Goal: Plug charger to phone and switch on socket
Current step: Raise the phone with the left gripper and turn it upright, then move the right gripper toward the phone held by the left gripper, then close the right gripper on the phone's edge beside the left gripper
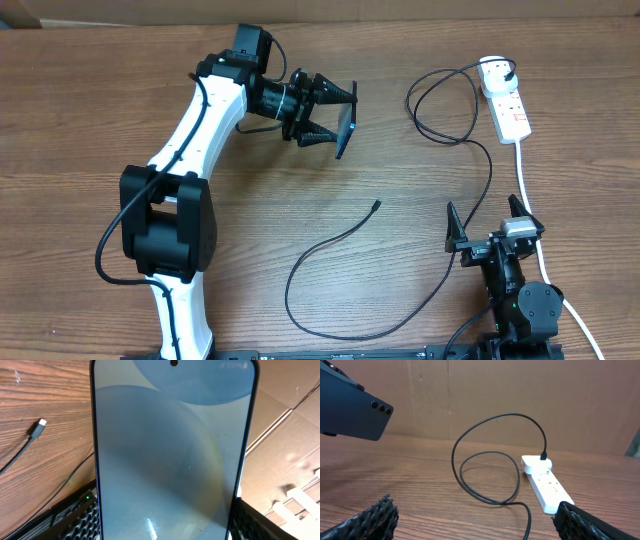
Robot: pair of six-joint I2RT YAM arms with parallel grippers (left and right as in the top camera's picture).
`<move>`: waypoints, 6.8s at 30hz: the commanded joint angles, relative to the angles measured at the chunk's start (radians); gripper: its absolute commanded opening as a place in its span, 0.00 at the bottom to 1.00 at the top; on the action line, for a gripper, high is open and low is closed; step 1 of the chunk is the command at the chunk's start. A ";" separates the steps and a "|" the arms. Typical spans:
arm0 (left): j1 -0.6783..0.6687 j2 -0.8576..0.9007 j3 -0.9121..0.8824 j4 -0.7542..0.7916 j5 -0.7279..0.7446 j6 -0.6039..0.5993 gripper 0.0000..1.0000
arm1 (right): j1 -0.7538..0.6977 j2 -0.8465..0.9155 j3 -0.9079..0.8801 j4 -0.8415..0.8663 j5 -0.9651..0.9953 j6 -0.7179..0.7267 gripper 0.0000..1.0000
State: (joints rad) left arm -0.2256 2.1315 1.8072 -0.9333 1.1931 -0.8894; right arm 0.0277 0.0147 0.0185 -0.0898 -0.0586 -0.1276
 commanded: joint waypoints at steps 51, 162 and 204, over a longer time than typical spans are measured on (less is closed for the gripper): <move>0.153 -0.002 0.029 -0.007 0.075 -0.069 0.65 | 0.005 0.742 1.229 -0.731 -0.895 0.335 1.00; -0.018 -0.002 0.029 0.000 -0.190 -0.323 0.67 | 0.589 1.685 1.486 -0.727 0.242 0.883 0.31; -0.018 -0.002 0.029 0.004 -0.195 -0.338 0.69 | 0.591 1.686 1.486 -0.700 0.238 0.887 0.04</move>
State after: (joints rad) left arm -0.2363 2.1315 1.8072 -0.9333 0.9703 -1.2148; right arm 0.6113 1.6978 1.4830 -0.7891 0.1627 0.7662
